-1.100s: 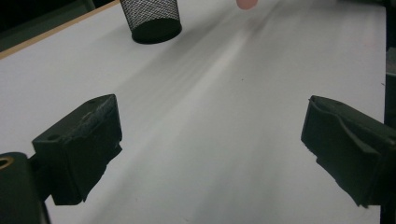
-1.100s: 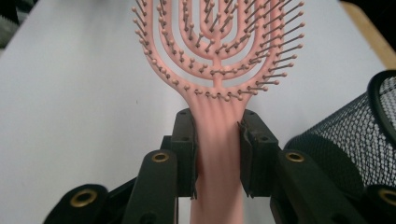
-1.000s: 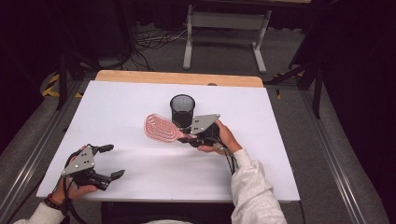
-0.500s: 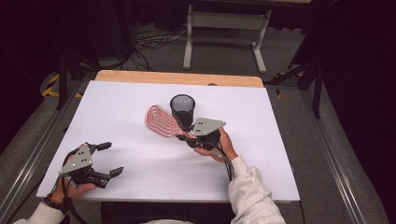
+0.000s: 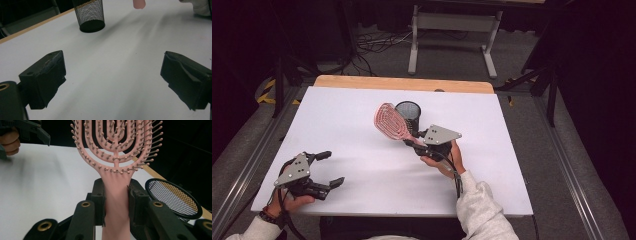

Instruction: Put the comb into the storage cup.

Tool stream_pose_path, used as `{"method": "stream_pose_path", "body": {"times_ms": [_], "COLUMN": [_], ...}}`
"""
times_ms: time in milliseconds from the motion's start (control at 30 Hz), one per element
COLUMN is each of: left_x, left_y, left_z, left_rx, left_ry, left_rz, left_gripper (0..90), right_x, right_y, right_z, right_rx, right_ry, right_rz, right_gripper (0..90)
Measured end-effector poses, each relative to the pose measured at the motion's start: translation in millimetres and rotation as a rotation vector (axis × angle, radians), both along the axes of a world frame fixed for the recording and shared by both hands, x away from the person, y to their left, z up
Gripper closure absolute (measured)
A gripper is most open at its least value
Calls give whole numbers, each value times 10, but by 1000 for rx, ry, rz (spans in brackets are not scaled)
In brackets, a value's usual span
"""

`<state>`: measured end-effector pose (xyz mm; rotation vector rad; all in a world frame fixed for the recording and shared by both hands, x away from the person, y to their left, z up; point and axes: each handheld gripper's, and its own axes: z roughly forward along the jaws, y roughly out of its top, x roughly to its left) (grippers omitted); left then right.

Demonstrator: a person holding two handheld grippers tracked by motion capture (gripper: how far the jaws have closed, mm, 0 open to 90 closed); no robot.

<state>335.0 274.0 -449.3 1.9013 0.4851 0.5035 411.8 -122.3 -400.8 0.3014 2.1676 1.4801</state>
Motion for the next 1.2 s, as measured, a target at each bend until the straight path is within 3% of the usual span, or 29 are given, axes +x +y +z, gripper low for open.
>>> {"method": "stream_pose_path", "body": {"times_ms": [167,333,500,600,900,1033,1200], "left_x": [101,222,320,355,436,457,468], "left_y": [-25,-166,-384,-529,-948,-1093,-1237], "left_z": [98,217,322,404,653,709,723], "left_rx": [-20,-33,-41,-58,-159,-197,-198], "left_ry": [-16,-15,-7,-23,-45,-42,-42], "left_rz": [23,50,21,-6,-67,-87,-88], "left_gripper": [75,95,100,105,126,135,154], "right_x": [-59,-125,-194,-230,-251,-268,-282], "right_y": [11,16,5,-11,27,69,88], "right_z": [3,8,-23,-50,-167,-184,-190], "right_rx": [26,40,55,64,66,63,61], "right_ry": [-2,-17,-26,-26,-23,-29,-35], "right_rz": [-27,-48,-77,-89,-110,-108,-105], "right_gripper": [708,708,708,708,708,708,708]}}
